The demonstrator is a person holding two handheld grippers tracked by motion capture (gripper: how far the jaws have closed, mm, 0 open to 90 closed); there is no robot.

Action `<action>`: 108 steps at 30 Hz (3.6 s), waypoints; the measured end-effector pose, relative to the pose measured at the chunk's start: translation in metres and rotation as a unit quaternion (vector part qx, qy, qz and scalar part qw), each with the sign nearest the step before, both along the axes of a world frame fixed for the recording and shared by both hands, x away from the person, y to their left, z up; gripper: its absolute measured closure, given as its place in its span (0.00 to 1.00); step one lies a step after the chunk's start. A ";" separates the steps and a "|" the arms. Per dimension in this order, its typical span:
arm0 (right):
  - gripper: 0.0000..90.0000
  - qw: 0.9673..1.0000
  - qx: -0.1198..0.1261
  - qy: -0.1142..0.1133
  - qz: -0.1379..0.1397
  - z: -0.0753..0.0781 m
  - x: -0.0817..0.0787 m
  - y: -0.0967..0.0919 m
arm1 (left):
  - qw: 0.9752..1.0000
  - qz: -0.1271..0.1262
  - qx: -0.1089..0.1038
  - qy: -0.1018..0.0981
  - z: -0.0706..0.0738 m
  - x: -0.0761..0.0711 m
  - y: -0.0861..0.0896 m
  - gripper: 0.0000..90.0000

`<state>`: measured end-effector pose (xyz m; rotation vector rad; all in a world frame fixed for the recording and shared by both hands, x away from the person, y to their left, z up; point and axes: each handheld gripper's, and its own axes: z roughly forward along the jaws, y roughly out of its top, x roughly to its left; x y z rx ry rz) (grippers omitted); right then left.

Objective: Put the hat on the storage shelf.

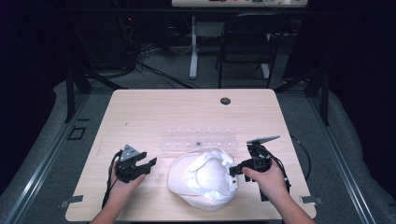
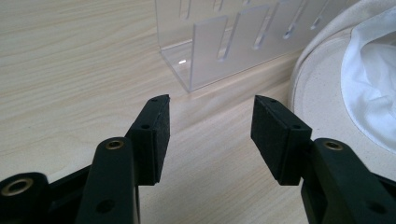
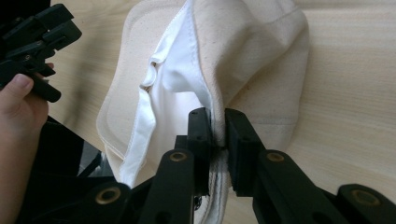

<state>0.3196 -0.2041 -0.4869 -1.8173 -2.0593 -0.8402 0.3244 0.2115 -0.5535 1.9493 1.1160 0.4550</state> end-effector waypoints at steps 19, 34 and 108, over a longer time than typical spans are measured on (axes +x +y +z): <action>0.93 0.999 -0.025 -0.030 -0.019 0.030 0.006 0.003 | 1.000 -0.003 0.002 -0.001 0.001 -0.001 -0.001 0.54; 0.93 0.997 -0.058 -0.045 -0.006 0.067 0.012 0.015 | 1.000 -0.005 -0.007 -0.009 0.003 -0.004 0.000 0.54; 0.93 0.987 0.129 -0.098 -0.006 0.140 0.005 0.005 | 0.999 -0.021 -0.030 -0.009 0.009 -0.013 -0.010 0.60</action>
